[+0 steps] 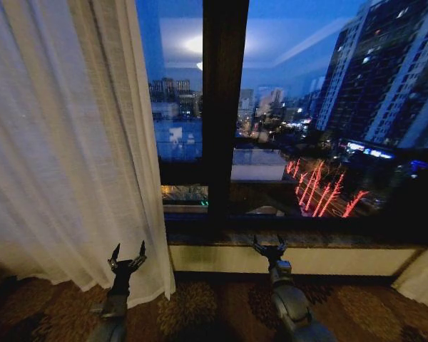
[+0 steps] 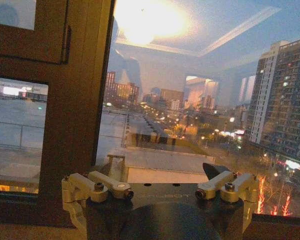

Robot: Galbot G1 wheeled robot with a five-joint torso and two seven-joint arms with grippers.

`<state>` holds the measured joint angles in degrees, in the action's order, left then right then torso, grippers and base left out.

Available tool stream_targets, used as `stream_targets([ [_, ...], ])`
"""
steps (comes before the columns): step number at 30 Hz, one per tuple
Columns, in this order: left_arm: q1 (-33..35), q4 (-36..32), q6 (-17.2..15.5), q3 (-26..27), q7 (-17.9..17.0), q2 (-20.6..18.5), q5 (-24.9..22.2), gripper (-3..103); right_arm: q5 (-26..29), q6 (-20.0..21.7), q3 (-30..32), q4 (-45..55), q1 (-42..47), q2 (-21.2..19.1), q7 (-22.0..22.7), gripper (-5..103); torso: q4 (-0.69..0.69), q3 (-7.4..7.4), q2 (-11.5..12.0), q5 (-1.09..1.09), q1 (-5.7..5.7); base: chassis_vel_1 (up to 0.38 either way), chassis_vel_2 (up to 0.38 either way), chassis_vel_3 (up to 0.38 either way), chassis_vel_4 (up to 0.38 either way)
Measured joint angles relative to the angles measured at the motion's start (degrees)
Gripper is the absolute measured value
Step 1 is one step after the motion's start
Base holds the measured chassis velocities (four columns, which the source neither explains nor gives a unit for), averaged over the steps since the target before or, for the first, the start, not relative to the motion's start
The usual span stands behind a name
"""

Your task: Open the curtains by pulling them apart, changing their state from closed to fully open.

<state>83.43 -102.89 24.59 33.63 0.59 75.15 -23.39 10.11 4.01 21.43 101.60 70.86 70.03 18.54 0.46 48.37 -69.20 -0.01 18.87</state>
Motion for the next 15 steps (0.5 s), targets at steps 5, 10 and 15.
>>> stream_targets([
  [5, -0.01, 0.0, 0.0, 0.0, 0.0, 0.0, 0.0, 100, 0.0, 0.0, 0.0, 0.0, -0.01, 0.0, 0.0, 100, 0.0, 0.03, 0.03, 0.0, 0.06, -0.12, 0.142, 0.113, -0.14],
  [10, -0.02, 0.0, 0.0, 0.0, 0.0, 0.0, 0.0, 100, 0.0, 0.0, 0.0, 0.0, -0.01, 0.0, 0.0, 100, 0.0, 0.02, 0.04, 0.01, 0.06, -0.052, 0.04, 0.048, -0.035],
  [15, 0.01, 0.0, 0.0, 0.0, 0.0, 0.0, 0.0, 100, 0.0, 0.0, 0.0, 0.0, 0.0, 0.0, 0.0, 100, 0.0, -0.02, -0.02, 0.0, -0.04, 0.0, 0.0, 0.0, 0.0],
])
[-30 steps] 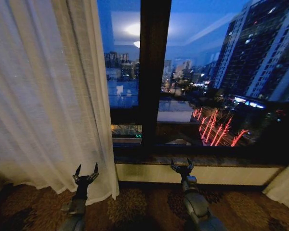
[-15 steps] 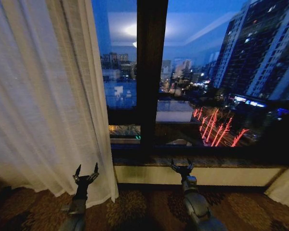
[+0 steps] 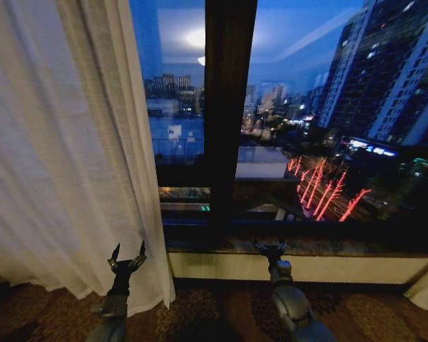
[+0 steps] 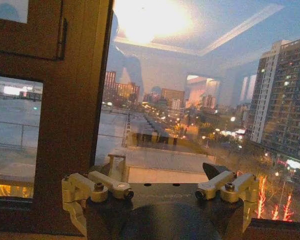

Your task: Open the curtains by pulling them apart, changing their state from closed to fully open.

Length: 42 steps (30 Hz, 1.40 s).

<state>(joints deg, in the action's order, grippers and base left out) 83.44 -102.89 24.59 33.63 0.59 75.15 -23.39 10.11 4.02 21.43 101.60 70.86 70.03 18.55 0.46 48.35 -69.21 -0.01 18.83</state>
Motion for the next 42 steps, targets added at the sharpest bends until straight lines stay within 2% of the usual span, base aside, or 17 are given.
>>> stream_targets([
  [42, -0.01, 0.0, 0.0, 0.0, 0.0, 0.0, 0.0, 100, 0.0, 0.0, 0.0, 0.0, 0.0, 0.0, 0.0, 100, 0.0, 0.02, 0.03, 0.0, 0.05, 0.0, 0.0, 0.0, 0.0],
])
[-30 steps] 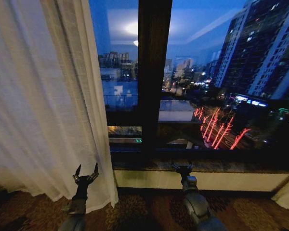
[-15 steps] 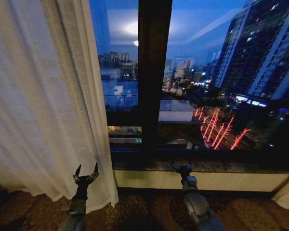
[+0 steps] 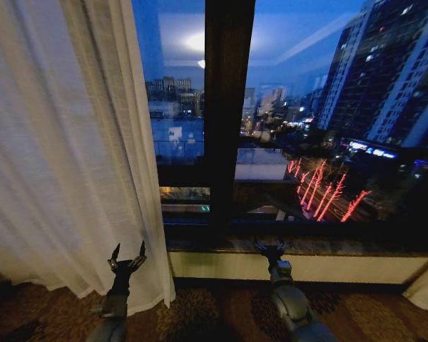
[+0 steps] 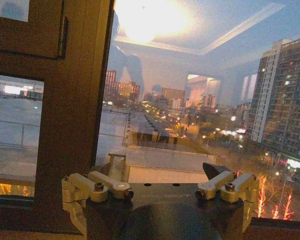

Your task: Open the curtains by pulling them apart, changing their state from closed to fully open.

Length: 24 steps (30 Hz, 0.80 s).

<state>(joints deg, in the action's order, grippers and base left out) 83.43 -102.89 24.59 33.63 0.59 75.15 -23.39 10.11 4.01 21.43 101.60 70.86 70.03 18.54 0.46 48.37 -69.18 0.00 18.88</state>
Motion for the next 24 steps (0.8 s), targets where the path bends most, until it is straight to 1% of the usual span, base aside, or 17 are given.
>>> stream_targets([
  [24, 0.0, 0.0, 0.0, 0.0, 0.0, 0.0, 0.0, 100, 0.0, 0.0, 0.0, 0.0, 0.0, 0.0, 0.0, 100, 0.0, 0.0, 0.0, 0.0, 0.0, 0.0, 0.0, 0.0, 0.0],
])
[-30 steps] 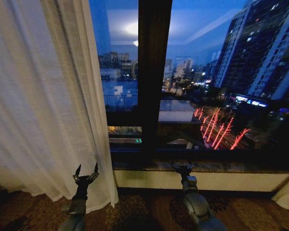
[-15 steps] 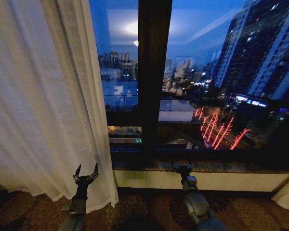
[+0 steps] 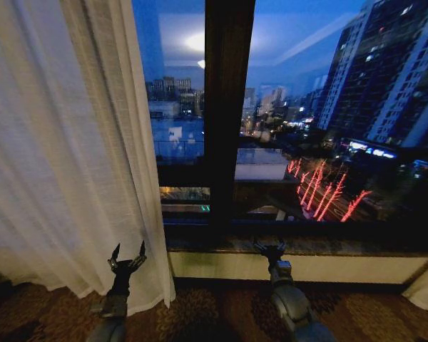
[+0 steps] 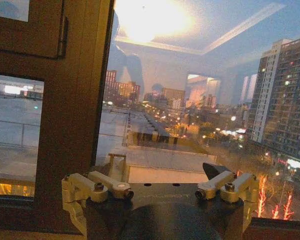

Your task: Open the curtains by pulling them apart, changing their state from closed to fully open.

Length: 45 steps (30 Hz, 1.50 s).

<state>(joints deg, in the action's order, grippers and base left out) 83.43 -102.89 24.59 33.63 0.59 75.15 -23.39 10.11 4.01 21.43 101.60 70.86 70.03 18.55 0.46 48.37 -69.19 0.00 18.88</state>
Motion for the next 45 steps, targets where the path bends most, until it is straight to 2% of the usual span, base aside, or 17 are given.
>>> stream_targets([
  [45, 0.0, 0.0, 0.0, 0.0, 0.0, 0.0, 0.0, 100, 0.0, 0.0, 0.0, 0.0, 0.0, 0.0, 0.0, 100, 0.0, 0.0, 0.0, 0.0, 0.0, 0.0, 0.0, 0.0, 0.0],
])
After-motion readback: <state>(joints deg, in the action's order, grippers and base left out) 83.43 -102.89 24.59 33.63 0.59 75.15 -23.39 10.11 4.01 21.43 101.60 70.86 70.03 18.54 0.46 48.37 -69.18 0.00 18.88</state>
